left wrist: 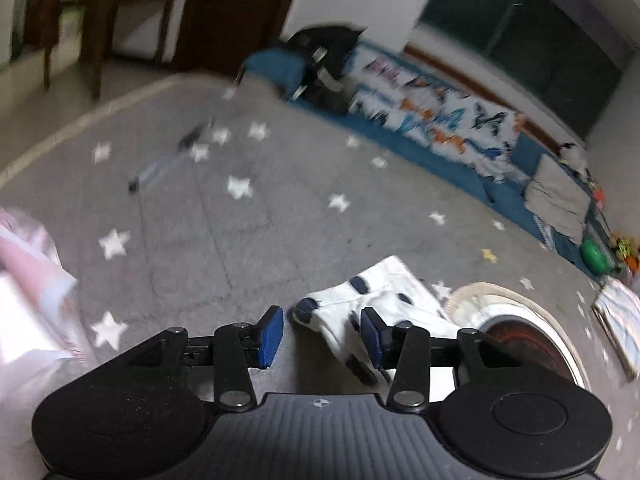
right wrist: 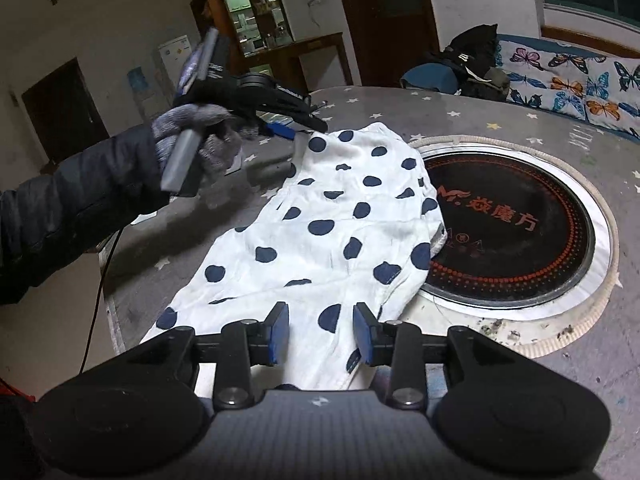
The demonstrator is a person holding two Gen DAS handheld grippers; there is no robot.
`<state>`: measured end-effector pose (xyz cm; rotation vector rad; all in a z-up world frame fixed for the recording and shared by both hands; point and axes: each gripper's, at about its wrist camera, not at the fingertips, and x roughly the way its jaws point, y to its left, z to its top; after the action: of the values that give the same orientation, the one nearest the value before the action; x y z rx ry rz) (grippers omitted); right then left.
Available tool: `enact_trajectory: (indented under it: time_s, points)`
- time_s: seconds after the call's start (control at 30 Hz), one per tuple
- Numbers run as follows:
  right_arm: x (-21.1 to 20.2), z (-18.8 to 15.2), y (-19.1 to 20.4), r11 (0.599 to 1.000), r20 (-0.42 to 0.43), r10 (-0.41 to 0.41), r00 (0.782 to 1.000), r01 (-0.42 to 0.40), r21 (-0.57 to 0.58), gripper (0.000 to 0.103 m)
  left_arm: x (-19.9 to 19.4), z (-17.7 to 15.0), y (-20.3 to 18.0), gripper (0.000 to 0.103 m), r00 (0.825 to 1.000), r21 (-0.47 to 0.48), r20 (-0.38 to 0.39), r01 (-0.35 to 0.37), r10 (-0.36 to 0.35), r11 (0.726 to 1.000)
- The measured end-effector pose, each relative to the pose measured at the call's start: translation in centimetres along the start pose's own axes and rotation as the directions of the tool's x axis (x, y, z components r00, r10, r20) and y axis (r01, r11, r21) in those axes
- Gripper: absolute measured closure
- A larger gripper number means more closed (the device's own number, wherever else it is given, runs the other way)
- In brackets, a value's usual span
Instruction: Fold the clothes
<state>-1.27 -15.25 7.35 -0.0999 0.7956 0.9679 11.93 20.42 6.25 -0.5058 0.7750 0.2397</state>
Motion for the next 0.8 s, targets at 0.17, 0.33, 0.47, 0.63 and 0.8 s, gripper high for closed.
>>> enact_trajectory:
  time_s: [0.17, 0.33, 0.47, 0.63, 0.8]
  points:
    - [0.2, 0.0, -0.6, 1.0, 0.003, -0.002, 1.0, 0.002, 0.025, 0.068, 1.5, 1.1, 0.4, 0.069, 1.0, -0.043, -0.023, 0.008, -0.009, 0.999]
    - [0.2, -0.2, -1.0, 0.999, 0.009, -0.019, 1.0, 0.018, 0.046, 0.068, 1.1, 0.7, 0.7, 0.087, 0.995, -0.08, 0.019, 0.104, -0.103, 0.991]
    - [-0.6, -0.2, -1.2, 0.997, 0.034, -0.031, 0.999, 0.028, 0.07, 0.068, -2.3, 0.2, -0.4, 0.089, 0.974, -0.015, 0.096, 0.208, -0.206, 0.978]
    - [-1.9, -0.1, -1.3, 0.994, 0.079, -0.057, 0.995, 0.049, 0.094, 0.068, -8.4, -2.2, -2.9, 0.09, 0.92, 0.14, 0.145, 0.344, -0.363, 0.929]
    - [-3.4, -0.2, -1.3, 0.991, 0.124, -0.086, 0.988, 0.072, 0.114, 0.068, -14.8, -6.5, -5.1, 0.09, 0.845, 0.286, 0.134, 0.467, -0.517, 0.837]
